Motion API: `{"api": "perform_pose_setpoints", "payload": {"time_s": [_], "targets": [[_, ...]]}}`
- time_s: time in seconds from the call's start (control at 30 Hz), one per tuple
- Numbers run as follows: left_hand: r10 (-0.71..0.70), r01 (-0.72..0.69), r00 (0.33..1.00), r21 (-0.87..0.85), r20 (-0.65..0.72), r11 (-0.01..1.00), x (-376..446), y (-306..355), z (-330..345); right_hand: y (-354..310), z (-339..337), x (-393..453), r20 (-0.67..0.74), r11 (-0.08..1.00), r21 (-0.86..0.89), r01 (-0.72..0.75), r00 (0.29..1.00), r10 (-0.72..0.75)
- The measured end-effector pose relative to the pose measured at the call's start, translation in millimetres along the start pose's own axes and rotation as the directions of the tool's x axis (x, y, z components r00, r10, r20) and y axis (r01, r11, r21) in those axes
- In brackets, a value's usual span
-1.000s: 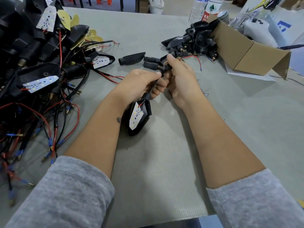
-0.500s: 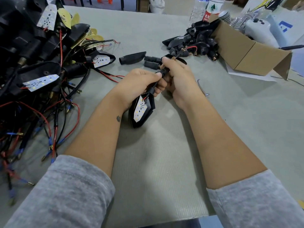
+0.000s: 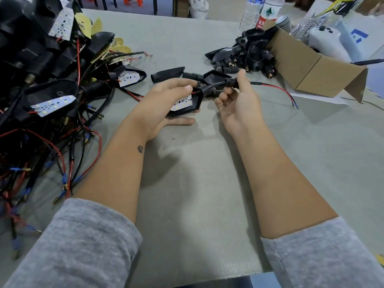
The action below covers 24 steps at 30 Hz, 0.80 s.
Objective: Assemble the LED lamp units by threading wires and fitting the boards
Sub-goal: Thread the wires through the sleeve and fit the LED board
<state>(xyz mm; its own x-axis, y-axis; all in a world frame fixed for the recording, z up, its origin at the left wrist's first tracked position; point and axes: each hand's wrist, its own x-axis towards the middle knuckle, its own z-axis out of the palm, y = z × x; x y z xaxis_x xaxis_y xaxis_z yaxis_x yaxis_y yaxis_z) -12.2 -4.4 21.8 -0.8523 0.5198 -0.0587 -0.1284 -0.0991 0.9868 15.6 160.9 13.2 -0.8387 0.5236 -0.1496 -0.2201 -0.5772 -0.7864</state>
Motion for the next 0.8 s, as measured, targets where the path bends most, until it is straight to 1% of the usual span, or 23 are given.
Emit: {"api": "perform_pose_setpoints", "payload": {"time_s": [0.17, 0.27, 0.33, 0.4, 0.47, 0.53, 0.63, 0.8], "targets": [[0.024, -0.025, 1.0, -0.055, -0.018, 0.998, 0, 2, 0, -1, 0, 1, -0.016, 1.0, 0.023, -0.02, 1.0, 0.02], [0.063, -0.065, 0.997, -0.08, -0.038, 0.995, 1, 1, -1, -2, 0, 0, -0.005, 1.0, 0.009, -0.023, 1.0, 0.023], [0.089, -0.093, 0.995, -0.088, -0.043, 0.992, 2, 0, -2, -2, 1, -2, 0.031, 0.999, -0.051, -0.009, 0.999, 0.011], [0.106, -0.109, 0.994, -0.079, -0.042, 0.991, 2, -2, -1, 0, 3, -5, 0.086, 0.987, -0.159, 0.033, 0.996, -0.019], [0.11, -0.113, 0.993, -0.058, -0.039, 0.992, 2, -3, 0, 1, 6, -9, 0.137, 0.966, -0.246, 0.077, 0.99, -0.044], [0.109, -0.111, 0.994, -0.05, -0.032, 0.993, 2, -3, 0, 1, 7, -11, 0.166, 0.949, -0.298, 0.1, 0.985, -0.051], [0.113, -0.115, 0.993, -0.072, -0.026, 0.991, 1, -3, 0, 0, 7, -13, 0.185, 0.939, -0.324, 0.113, 0.981, -0.054], [0.126, -0.128, 0.992, -0.161, -0.025, 0.979, 1, -1, -1, -1, 6, -13, 0.206, 0.948, -0.301, 0.106, 0.977, -0.044]]}}
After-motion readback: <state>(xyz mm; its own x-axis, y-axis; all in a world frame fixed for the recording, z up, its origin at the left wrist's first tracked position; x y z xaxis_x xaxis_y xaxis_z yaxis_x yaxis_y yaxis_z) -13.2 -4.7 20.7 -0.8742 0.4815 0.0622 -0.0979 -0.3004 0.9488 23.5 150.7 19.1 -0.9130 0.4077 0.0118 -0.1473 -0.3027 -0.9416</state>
